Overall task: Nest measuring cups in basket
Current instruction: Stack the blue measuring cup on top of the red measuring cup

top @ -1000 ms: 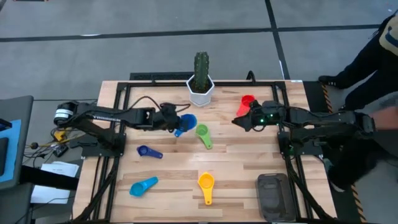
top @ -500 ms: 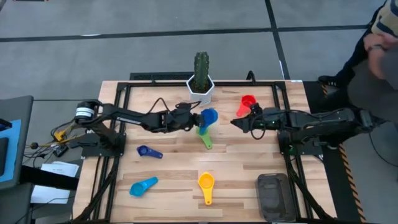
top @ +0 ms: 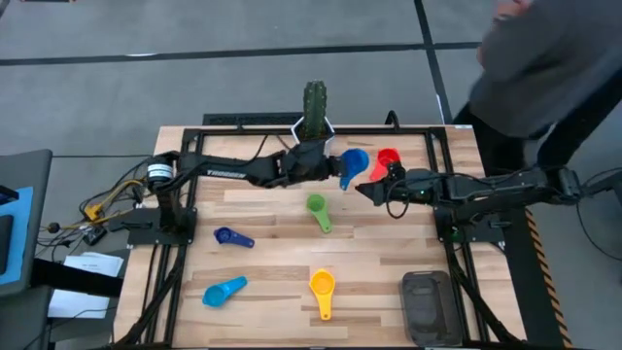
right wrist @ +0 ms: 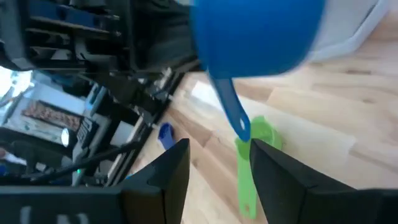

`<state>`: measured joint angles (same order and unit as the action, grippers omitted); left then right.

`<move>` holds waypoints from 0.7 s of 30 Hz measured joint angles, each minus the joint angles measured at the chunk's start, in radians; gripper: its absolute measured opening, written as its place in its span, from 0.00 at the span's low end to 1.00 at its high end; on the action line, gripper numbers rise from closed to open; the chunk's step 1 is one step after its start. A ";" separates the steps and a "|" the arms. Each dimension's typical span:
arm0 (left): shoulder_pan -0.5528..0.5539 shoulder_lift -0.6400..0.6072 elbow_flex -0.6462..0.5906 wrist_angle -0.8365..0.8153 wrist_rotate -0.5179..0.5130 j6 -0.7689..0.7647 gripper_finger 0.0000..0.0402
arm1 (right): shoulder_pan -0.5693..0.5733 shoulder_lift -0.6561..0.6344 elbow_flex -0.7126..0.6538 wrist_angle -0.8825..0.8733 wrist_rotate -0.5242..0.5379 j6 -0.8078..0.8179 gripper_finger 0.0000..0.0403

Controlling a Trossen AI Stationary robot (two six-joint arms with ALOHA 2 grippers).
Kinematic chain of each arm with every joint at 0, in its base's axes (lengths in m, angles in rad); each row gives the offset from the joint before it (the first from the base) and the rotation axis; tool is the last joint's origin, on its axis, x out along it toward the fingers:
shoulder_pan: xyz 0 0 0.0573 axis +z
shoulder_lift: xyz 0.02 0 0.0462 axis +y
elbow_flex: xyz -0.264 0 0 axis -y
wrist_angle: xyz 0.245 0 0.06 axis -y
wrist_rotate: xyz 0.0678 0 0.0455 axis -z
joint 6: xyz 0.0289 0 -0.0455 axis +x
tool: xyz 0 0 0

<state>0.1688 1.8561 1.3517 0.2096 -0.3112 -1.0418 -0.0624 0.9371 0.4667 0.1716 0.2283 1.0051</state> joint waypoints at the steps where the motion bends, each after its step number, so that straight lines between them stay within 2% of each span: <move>1: 0.007 0.012 0.023 -0.019 0.018 -0.012 0.00 | -0.005 0.001 0.000 0.013 0.008 0.001 0.46; 3: 0.018 0.016 0.044 -0.064 0.047 -0.014 0.00 | -0.017 0.000 0.000 0.014 0.030 0.007 0.45; 10: 0.034 0.011 0.052 -0.064 0.070 -0.005 0.00 | -0.068 0.006 0.000 0.028 0.036 -0.036 0.41; 16: 0.035 0.011 0.052 -0.062 0.079 -0.017 0.00 | -0.106 0.090 0.000 0.120 -0.027 -0.068 0.41; 21: 0.036 0.011 0.052 -0.059 0.080 -0.019 0.00 | -0.095 0.167 0.000 0.201 -0.031 -0.069 0.39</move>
<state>0.2043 1.8675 1.4033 0.1505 -0.2310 -1.0603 -0.1573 1.1042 0.4667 0.3730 0.1977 0.9363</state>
